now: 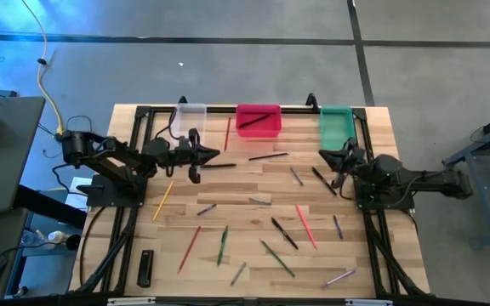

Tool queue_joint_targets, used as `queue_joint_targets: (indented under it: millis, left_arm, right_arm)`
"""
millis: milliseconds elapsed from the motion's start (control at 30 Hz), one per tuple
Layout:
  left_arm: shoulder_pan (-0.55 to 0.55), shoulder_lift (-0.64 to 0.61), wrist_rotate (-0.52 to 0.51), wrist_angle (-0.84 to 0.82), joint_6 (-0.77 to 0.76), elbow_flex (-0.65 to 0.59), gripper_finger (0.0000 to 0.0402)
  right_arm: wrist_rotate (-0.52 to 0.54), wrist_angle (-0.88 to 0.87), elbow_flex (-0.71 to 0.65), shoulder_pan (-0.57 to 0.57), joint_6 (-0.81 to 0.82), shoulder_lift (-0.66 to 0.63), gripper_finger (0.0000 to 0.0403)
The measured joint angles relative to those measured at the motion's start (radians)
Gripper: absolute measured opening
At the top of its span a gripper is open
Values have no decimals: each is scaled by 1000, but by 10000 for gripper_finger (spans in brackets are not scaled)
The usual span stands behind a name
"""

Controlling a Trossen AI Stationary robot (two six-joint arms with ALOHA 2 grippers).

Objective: Sort crayons/erasers/pens/pencils in bins
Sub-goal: Put the gray crayon into the transparent bin

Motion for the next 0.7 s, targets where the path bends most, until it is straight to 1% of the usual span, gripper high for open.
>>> queue_joint_targets:
  millis: [133,233,333,467,600,700]
  left_arm:
    - [13,0,1,9,6,0,0]
    - [31,0,4,9,4,0,0]
    - [39,0,3,9,-2,0,0]
    - [35,1,5,19,-12,0,0]
    - [36,1,5,20,-30,0,0]
    - [36,1,5,20,-45,0,0]
  right_arm:
    - [60,-8,4,0,104,90,0]
    - [93,-46,53,0,167,182,0]
    - [121,-114,135,0,209,292,0]
    - [133,-255,265,0,285,458,0]
    - [132,-404,389,0,399,619,0]
    - [108,-518,474,0,505,723,0]
